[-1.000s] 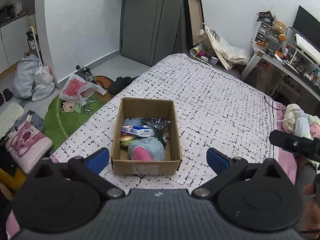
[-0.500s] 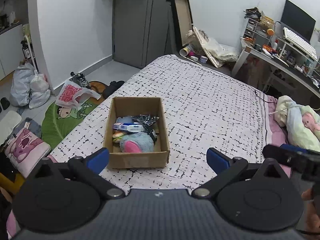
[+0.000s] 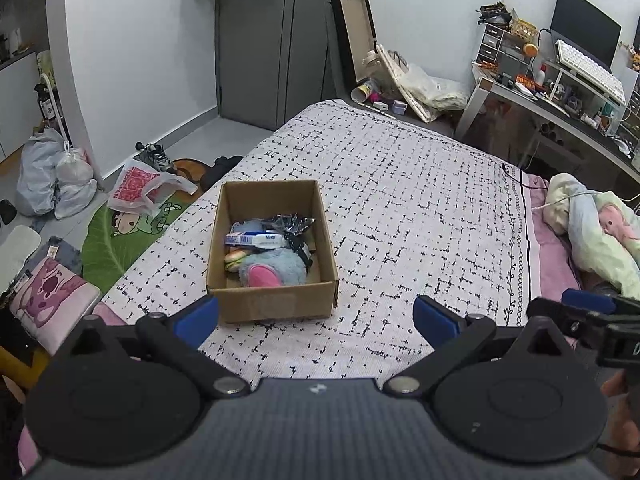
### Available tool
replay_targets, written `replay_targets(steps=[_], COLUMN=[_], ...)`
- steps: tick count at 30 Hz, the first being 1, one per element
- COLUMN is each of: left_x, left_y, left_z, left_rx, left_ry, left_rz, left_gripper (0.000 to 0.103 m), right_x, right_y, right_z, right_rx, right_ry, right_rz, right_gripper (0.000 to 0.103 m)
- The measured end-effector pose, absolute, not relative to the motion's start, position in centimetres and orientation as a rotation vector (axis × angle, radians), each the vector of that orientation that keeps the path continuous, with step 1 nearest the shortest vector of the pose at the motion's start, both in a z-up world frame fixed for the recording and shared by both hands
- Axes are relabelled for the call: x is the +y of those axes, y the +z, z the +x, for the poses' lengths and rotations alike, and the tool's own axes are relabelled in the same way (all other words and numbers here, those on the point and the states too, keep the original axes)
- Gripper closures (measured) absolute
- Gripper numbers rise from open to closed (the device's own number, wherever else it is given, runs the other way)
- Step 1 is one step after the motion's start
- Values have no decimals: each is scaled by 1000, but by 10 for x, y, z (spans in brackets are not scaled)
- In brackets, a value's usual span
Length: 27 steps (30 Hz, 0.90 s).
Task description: Organize soft objects
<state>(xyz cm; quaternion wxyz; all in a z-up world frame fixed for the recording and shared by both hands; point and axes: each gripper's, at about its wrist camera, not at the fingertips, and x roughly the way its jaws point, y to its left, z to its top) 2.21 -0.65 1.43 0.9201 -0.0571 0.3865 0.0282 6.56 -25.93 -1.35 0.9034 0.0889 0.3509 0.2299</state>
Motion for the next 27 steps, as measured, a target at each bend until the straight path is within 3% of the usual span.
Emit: replay_targets(steps=[27], left_x=[4], left_y=[8], left_z=[23], left_rx=[812], left_ry=[77], left_rz=[-131], left_gripper=[1], right_x=[-257], right_y=[1], right_z=[62], right_rx=[677], right_ry=[469], right_rz=[173], right_gripper=[0])
